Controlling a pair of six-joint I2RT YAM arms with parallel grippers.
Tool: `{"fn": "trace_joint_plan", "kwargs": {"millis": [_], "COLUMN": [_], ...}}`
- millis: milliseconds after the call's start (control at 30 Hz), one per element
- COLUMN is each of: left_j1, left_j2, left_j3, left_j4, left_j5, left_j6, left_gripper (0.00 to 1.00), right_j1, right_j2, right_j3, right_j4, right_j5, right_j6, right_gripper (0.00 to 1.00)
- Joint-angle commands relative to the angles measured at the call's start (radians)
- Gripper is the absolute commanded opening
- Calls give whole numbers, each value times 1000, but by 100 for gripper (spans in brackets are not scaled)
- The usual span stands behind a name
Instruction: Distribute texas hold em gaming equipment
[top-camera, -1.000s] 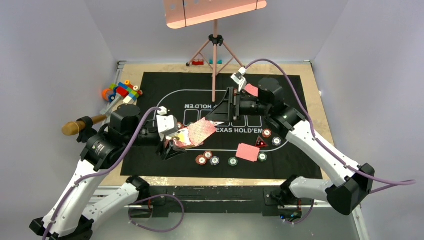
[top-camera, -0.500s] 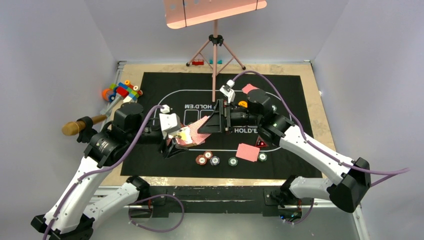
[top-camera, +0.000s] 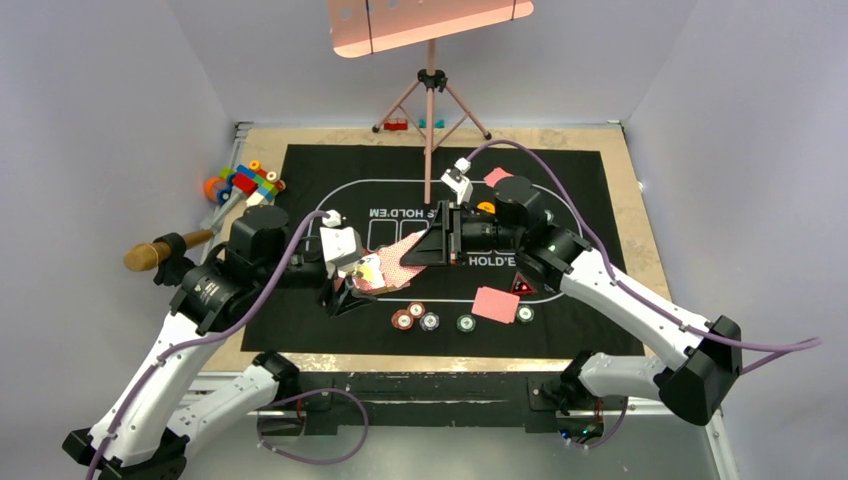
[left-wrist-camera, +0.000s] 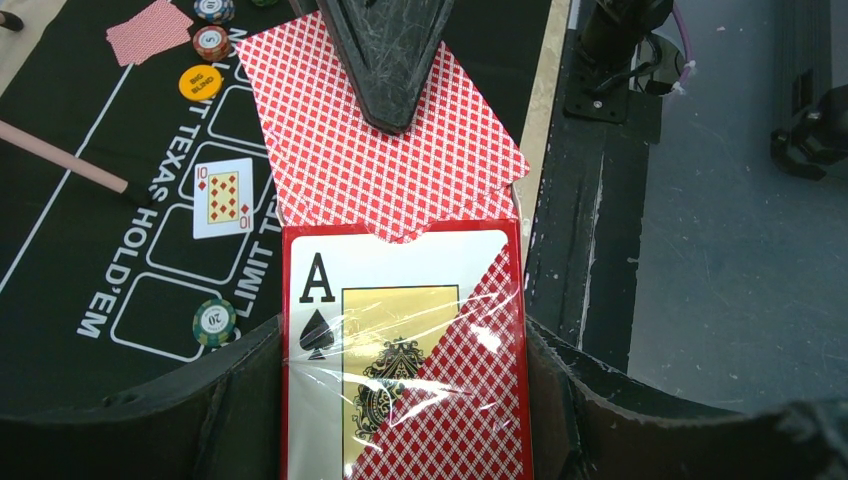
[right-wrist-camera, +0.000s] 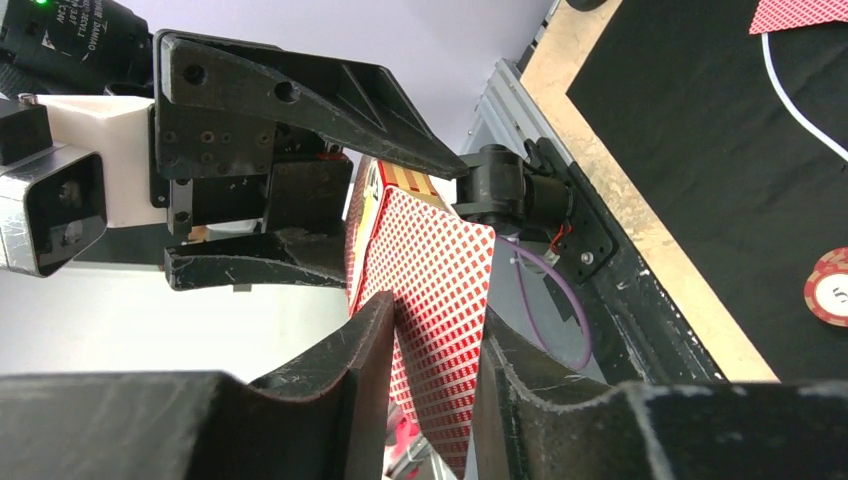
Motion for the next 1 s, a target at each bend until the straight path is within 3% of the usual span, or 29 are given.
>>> {"fn": "trace_joint_plan", "kwargs": {"millis": [0, 333, 967], "left_j1": [4, 5, 4], "left_j2": [-17, -26, -33], "left_j3": [7, 5, -1], "left_j4": [63, 59, 67], "left_j5": [14, 19, 19], "left_j6": [9, 5, -5], "left_gripper": [0, 0, 0], "right_j1": [2, -23, -59], "right_j2": [-24, -44, -68], "right_j3": [62, 101, 112], "right_j4": [-57, -142, -139], "right_j5": [28, 43, 9], "right_j6": [-44, -84, -97], "right_gripper": [31, 20, 19]}}
